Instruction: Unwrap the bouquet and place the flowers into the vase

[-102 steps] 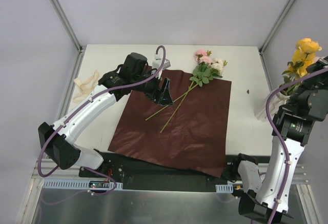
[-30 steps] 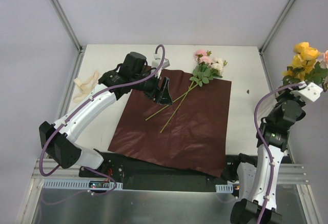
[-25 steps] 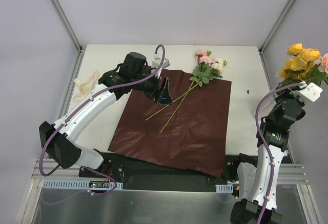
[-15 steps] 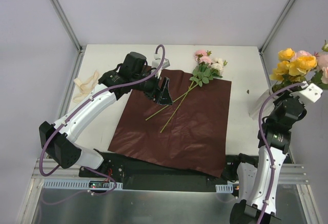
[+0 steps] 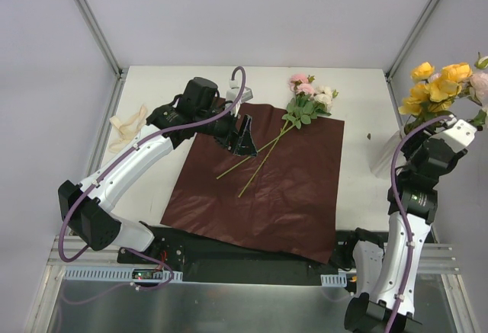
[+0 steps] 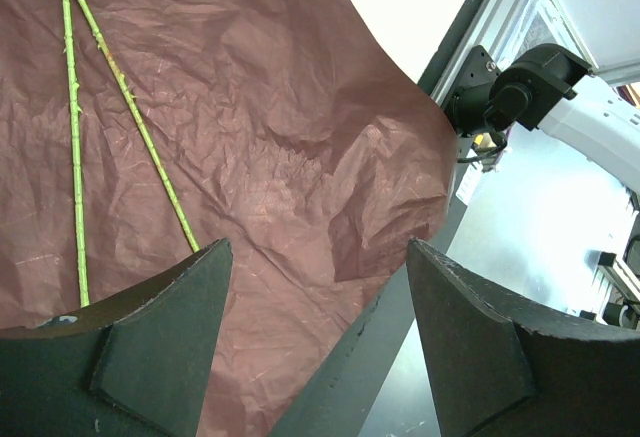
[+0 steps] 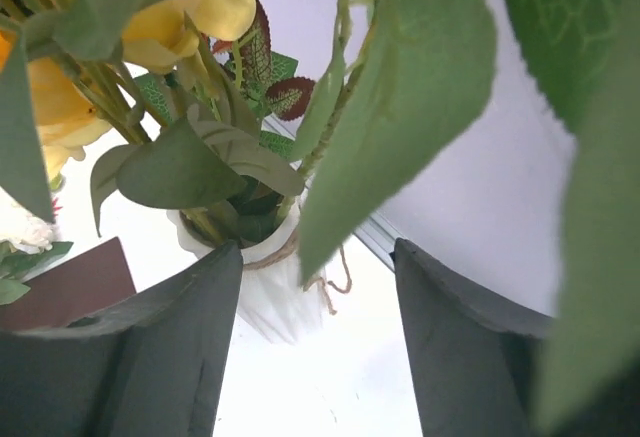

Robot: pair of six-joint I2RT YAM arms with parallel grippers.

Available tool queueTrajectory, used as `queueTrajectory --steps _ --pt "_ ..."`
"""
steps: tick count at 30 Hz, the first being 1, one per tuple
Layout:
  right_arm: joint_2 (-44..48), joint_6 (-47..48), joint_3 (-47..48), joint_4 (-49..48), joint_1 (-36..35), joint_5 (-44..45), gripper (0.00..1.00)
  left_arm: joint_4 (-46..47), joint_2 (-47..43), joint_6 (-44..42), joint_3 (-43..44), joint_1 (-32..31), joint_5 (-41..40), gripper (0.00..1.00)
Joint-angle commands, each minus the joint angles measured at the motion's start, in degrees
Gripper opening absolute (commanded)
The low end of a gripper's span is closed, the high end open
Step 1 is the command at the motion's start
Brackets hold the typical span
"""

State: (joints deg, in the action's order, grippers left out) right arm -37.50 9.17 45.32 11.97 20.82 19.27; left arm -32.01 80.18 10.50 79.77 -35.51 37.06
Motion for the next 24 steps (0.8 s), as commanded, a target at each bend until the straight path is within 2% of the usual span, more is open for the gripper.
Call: queueTrajectory --steps 1,4,7,17,20,24 --pt "0.14 -1.52 4.33 4.46 0.36 -0.2 0.73 0.9 -1.08 -0.13 0.04 0.53 1.17 0.7" --pt "0.05 -4.24 5.56 9.91 0.36 -0.46 0.85 0.81 -0.73 -0.13 0.04 0.44 1.26 0.71" --pt "1.19 -6.7 5.83 13.69 0.36 -2.03 0.91 0.81 -0.47 -0.39 -0.05 0.44 0.91 0.71" --pt "7.17 -10.91 6.71 26.77 -0.25 -7.14 0.93 0.81 2.08 -1.1 -0.49 0.44 -1.11 0.72" --pt "8.66 -16.69 4.7 29.68 -1.13 -12.22 0.93 0.81 2.78 -1.45 -0.58 0.53 -2.16 0.72" --pt "9.9 -23.56 -1.8 28.55 -2.79 -29.15 0.93 0.63 3.93 -1.98 -0.75 0.61 -3.48 0.73"
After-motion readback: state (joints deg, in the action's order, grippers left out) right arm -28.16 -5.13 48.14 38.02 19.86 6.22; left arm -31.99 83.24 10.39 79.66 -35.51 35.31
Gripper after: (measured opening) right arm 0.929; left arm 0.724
